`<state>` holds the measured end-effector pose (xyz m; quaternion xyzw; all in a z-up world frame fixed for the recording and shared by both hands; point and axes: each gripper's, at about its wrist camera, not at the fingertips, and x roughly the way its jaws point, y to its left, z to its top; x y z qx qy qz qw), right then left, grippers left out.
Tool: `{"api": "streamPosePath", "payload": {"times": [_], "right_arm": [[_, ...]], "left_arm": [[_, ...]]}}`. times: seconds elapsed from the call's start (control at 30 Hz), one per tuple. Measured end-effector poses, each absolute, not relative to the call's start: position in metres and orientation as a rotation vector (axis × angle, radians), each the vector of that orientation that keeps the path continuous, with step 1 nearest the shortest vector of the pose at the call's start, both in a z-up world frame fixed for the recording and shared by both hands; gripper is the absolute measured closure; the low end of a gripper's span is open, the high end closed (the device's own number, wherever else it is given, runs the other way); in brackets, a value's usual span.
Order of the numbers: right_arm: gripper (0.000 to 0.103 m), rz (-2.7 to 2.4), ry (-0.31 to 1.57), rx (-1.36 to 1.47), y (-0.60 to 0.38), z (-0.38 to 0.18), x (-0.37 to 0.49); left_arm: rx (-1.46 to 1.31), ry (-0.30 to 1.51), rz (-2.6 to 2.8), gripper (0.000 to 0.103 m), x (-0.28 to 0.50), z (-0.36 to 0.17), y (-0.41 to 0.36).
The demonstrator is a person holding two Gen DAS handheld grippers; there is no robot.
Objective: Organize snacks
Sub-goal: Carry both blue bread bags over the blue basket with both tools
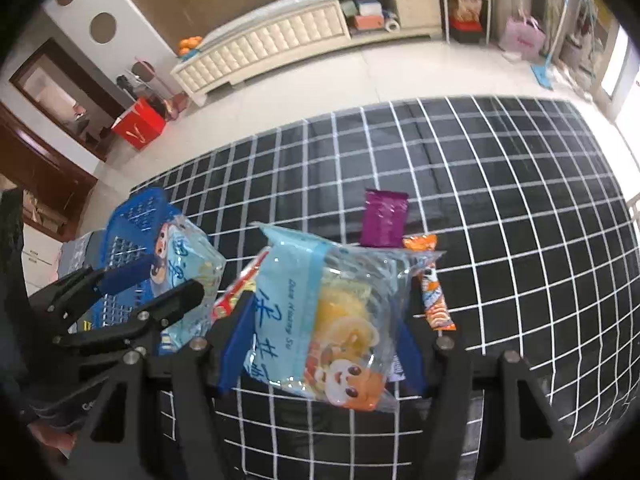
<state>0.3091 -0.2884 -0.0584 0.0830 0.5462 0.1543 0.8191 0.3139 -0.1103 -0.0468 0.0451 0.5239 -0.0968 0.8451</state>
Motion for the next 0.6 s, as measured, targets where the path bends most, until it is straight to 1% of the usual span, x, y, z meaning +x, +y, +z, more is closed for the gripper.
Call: {"api": "streamPosePath", "payload": {"times": [0.23, 0.47, 0.6], "right_arm": [[0.035, 0.377, 1.112, 0.13, -0.247, -0.036, 0.296], [0.035, 0.453, 1.092, 0.071, -0.191, -0.03, 0.292], [0.035, 0.486, 1.107, 0.041, -0.158, -0.037, 0.297]], "left_arm": [[0.071, 1.038, -0.171, 0.047, 0.282, -0.01, -0.064], [0.051, 1.02, -0.118, 0.047, 0.263, 0.005, -0.015], [0.038, 1.02, -0.087, 0.047, 0.255, 0.005, 0.017]]}}
